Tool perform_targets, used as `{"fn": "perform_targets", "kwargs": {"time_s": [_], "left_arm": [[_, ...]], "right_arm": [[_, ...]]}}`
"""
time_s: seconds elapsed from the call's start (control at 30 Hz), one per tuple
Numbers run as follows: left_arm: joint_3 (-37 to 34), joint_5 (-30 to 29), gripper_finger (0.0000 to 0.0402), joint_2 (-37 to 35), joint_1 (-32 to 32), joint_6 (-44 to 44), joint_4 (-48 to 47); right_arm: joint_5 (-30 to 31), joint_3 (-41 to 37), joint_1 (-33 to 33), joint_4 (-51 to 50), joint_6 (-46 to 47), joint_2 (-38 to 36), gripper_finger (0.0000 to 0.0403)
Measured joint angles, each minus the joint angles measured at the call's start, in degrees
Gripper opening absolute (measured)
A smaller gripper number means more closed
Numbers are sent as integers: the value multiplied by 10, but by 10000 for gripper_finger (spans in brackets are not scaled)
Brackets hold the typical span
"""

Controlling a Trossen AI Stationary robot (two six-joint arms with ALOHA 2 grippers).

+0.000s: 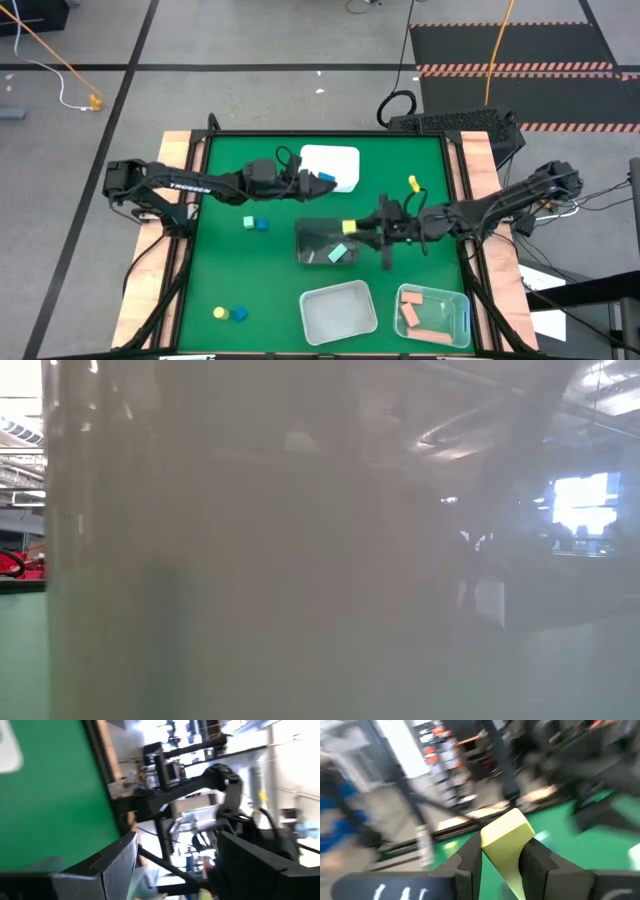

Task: Sort & place blocks by color
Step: Put the middle light green block into the gray bin

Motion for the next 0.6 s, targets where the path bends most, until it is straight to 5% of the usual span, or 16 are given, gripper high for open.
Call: {"fn": "perform_targets", "kwargs": {"time_s": [0.23, 0.6], "left_arm": [[0, 23, 275, 0, 23, 25, -83], [0, 27, 276, 0, -15, 48, -114]], "right_arm": [[-155, 0, 7, -76, 171, -29, 79], [-174, 0, 57, -72, 199, 32, 79]]}}
